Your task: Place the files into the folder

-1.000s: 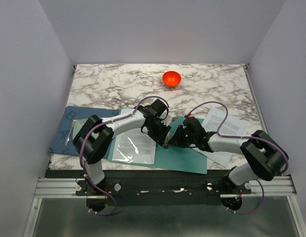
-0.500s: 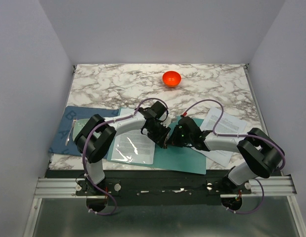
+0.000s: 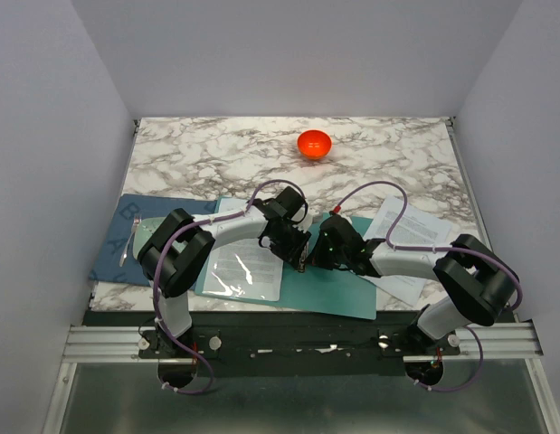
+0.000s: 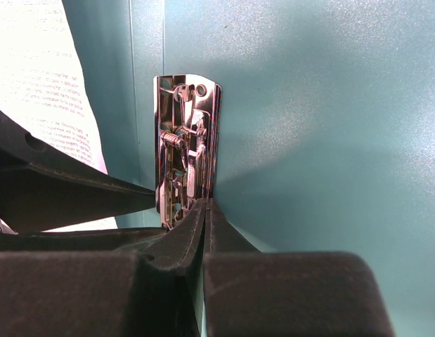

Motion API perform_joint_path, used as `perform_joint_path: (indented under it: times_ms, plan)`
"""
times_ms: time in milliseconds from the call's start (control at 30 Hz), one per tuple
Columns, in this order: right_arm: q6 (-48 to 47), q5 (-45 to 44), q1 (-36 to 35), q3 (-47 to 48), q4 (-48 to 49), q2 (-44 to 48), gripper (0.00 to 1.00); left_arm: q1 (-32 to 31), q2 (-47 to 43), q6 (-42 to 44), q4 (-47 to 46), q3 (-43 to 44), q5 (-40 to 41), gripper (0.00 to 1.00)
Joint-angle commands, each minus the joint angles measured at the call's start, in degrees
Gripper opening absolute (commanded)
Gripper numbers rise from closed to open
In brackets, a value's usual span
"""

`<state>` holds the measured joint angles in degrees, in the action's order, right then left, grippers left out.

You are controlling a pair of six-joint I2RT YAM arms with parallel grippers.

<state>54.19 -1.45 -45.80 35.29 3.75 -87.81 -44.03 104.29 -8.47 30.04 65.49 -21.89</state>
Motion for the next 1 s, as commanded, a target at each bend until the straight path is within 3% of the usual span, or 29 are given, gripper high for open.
perform_joint_path:
  times_ms: [0, 133, 167, 267, 400, 733, 967]
  plan:
    - [-1.0, -5.1, -0.3, -2.7, -10.6, -3.5, 0.08, -0.4, 1.2, -0.2, -1.1, -1.2, 3.3, 0.35]
    - [-0.7, -5.1, -0.4, -2.9, -10.6, -3.3, 0.06, -0.4, 1.7, -0.1, -1.3, -1.2, 3.7, 0.24]
    - [-0.7, -5.2, -0.4, -3.0, -10.5, -3.3, 0.06, -0.4, 2.0, 0.0, -1.2, -1.2, 3.7, 0.14]
    - [-0.2, -5.0, -0.8, -3.1, -10.4, -3.7, 0.04, -0.5, 2.8, 0.1, -1.0, -1.0, 3.6, 0.03]
    - [0.5, -5.0, -1.7, -3.2, -10.3, -4.1, 0.03, -0.9, 3.2, 0.1, -0.8, -0.6, 4.4, 0.01]
    - [2.3, -5.5, -3.4, -4.1, -10.3, -5.1, 0.02, -0.7, 0.9, 2.0, 2.4, 0.4, 1.8, 0.01]
    - [3.5, -5.9, -3.3, -5.1, -10.4, -5.4, 0.02, -0.4, -4.9, 2.1, 5.4, -0.3, 2.3, 0.30]
